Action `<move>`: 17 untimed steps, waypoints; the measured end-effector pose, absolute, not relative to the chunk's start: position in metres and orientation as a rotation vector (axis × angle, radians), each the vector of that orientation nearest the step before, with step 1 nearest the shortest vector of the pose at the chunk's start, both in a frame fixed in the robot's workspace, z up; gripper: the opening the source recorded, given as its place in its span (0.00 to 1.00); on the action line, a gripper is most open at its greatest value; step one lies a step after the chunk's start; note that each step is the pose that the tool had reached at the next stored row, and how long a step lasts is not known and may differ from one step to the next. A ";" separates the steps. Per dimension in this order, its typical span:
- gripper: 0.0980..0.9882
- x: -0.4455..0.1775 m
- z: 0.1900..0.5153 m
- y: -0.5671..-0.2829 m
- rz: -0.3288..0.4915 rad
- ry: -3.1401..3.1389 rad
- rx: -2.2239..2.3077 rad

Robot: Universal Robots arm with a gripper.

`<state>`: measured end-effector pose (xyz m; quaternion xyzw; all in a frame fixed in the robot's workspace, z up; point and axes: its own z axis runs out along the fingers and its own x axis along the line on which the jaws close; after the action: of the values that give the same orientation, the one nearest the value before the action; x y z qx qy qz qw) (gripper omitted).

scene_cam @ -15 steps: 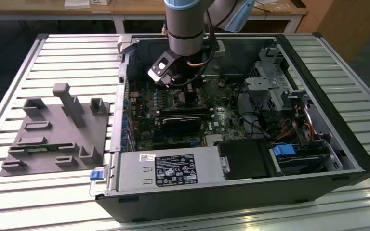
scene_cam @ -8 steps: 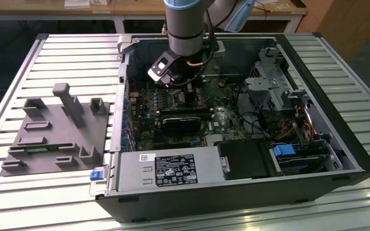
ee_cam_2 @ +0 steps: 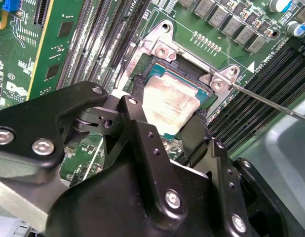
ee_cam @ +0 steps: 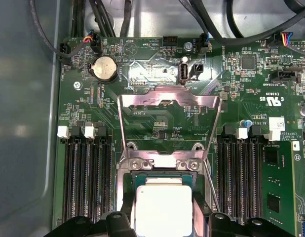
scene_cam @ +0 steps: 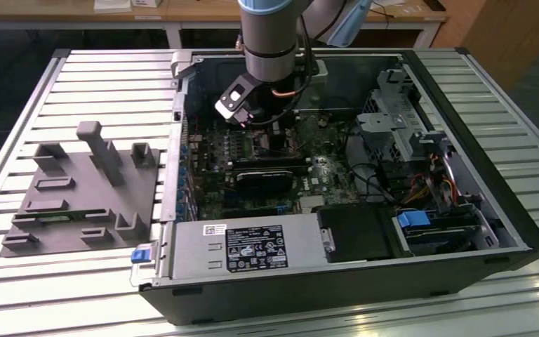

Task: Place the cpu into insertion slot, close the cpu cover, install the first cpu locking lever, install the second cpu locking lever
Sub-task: 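Place the cpu into insertion slot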

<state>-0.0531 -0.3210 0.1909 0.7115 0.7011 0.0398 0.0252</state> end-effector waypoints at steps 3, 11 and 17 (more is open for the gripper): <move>0.50 -0.054 0.191 -0.321 0.122 2.164 2.204; 0.50 -0.055 0.191 -0.321 0.122 2.154 2.213; 0.51 -0.055 0.191 -0.321 0.123 2.154 2.214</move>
<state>-0.0547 -0.3208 0.1905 0.7160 0.6965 0.0397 0.0252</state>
